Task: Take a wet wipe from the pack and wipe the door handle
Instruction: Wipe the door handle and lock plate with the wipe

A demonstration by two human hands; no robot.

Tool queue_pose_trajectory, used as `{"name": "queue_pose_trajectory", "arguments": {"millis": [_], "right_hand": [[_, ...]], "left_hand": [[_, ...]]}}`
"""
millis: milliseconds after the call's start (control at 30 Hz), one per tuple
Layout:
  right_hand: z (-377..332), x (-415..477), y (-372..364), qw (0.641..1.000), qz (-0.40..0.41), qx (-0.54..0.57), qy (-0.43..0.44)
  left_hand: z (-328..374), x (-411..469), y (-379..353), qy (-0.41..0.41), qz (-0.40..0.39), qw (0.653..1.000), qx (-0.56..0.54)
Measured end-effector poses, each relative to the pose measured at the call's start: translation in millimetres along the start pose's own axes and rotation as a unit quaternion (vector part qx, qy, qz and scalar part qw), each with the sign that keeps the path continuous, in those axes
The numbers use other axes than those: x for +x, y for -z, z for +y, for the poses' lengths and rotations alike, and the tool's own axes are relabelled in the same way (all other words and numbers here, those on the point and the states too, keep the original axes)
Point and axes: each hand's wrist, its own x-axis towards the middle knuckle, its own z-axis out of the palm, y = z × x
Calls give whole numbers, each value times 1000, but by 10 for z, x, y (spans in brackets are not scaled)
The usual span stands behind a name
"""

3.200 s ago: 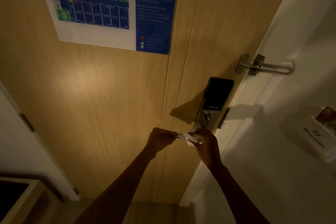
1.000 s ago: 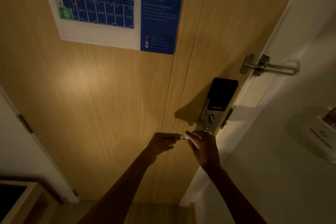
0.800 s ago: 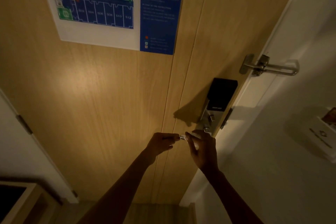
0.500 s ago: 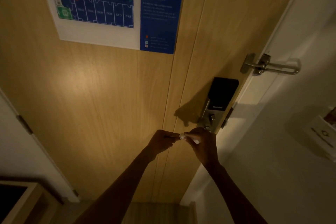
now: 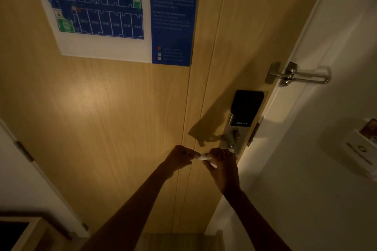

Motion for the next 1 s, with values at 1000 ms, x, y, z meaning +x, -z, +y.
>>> {"name": "queue_pose_trajectory", "arguments": {"millis": [1000], "right_hand": [[-43,62,-2,998,-11,49,-40]], "left_hand": [[-27,-1,-6,10,-13,997,-81]]}}
